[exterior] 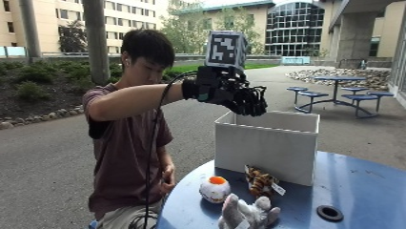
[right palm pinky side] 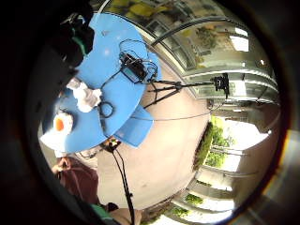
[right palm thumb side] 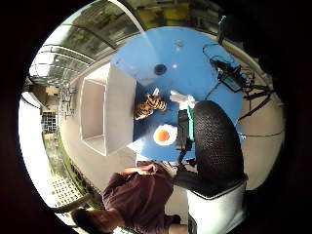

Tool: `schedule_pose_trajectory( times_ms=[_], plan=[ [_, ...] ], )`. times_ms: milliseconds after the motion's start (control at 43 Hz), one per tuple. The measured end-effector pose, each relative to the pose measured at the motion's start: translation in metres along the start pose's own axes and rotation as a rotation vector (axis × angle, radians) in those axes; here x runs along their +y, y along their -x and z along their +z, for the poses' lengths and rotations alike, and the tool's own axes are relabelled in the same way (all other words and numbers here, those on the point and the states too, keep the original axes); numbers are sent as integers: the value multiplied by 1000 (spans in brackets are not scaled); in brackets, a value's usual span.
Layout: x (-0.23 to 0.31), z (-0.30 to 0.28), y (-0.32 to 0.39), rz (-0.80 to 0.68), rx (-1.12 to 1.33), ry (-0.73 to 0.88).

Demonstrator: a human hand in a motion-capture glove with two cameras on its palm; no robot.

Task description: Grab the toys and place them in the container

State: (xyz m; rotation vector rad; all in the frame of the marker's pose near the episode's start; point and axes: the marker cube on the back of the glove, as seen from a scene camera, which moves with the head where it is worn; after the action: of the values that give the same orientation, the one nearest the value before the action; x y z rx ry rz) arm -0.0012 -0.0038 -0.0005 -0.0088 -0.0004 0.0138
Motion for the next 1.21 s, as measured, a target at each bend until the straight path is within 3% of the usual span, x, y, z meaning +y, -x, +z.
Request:
schedule_pose_trajectory(
  times_ms=[535,745,955,1211],
  plan=[
    [-50,12,7,1,3,77],
    [-71,39,-3,91,-13,123],
    [-83,109,-5,132,-63,204],
    [-68,255,18,-2,-94,423]
  ],
)
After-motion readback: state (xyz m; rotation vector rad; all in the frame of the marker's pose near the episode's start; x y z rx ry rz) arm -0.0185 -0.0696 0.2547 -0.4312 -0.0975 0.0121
